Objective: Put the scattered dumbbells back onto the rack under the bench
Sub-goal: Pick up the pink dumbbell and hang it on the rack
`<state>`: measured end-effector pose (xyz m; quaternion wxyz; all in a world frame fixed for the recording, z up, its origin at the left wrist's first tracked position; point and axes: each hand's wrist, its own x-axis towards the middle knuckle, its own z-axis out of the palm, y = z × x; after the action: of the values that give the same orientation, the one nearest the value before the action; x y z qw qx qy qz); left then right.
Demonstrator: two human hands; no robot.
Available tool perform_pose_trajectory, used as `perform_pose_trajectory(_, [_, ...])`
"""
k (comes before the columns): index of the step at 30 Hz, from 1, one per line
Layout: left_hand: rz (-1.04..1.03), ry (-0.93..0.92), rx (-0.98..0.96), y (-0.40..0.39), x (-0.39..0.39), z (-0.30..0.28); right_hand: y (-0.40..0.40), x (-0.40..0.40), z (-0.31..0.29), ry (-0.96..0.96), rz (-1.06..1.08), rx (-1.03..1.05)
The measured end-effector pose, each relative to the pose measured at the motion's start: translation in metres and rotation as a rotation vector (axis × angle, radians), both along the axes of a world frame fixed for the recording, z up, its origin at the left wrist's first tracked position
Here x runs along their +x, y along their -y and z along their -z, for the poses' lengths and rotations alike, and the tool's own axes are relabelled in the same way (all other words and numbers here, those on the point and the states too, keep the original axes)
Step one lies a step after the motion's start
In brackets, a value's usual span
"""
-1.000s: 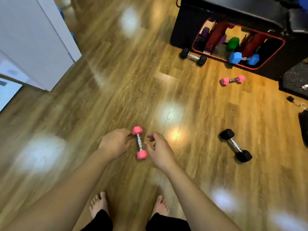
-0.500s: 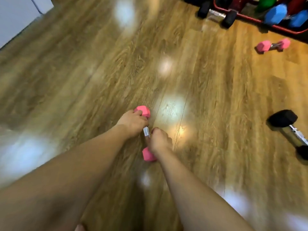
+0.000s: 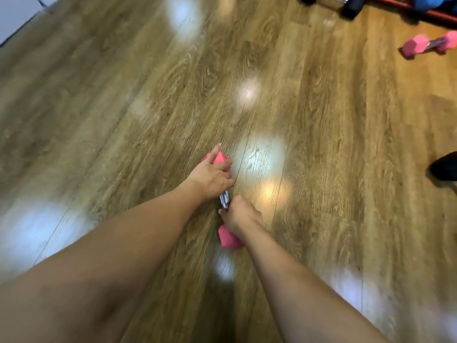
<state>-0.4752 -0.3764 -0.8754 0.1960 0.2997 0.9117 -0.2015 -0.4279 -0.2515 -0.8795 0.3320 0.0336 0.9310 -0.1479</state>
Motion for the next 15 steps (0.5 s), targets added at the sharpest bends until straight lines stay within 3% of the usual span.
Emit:
perform_pose_trajectory(4, [0.051,-0.039,-0.003,0.002,-0.001,0.003,-0.009,-0.001,0.005,0.009,-0.049,0.068])
perform_pose_trajectory(9, [0.079,-0.117,0.115,0.002,0.021,-0.019,-0.040,-0.002,-0.031,-0.150,-0.273,0.199])
perform_pose_trajectory(15, [-0.074,-0.167,0.257,-0.027,0.022,-0.156,-0.081,-0.021,-0.179,-0.287,-0.386,0.243])
